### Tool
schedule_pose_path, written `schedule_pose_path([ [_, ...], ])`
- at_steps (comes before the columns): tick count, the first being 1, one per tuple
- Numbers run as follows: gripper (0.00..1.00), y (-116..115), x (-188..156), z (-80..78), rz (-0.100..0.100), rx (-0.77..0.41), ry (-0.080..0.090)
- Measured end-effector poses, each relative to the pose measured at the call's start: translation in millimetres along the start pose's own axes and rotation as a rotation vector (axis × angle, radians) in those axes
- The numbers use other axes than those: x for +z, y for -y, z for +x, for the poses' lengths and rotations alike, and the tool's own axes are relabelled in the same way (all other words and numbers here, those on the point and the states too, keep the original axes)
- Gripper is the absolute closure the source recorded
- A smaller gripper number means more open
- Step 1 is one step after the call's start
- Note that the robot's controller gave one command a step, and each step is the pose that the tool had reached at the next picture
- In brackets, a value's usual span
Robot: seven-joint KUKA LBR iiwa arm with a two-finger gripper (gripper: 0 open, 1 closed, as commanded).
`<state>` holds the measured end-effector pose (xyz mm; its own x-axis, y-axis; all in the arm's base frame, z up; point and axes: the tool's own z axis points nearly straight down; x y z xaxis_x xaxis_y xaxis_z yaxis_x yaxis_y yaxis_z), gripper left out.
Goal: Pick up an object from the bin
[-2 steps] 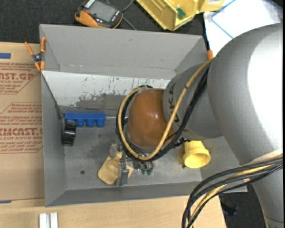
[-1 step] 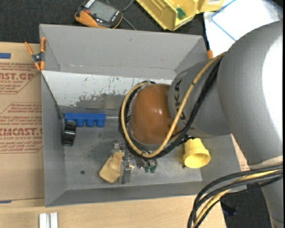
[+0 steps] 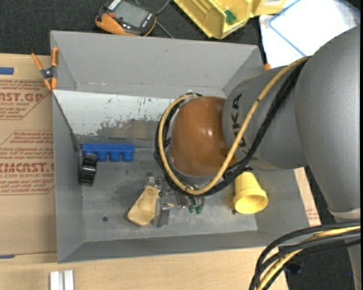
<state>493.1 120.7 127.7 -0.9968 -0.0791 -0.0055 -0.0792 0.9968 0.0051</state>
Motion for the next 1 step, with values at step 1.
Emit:
schedule_pose_path([
  [1, 1.00, 0.0, -40.8, 1.3, 0.001, 0.000, -0.006],
])
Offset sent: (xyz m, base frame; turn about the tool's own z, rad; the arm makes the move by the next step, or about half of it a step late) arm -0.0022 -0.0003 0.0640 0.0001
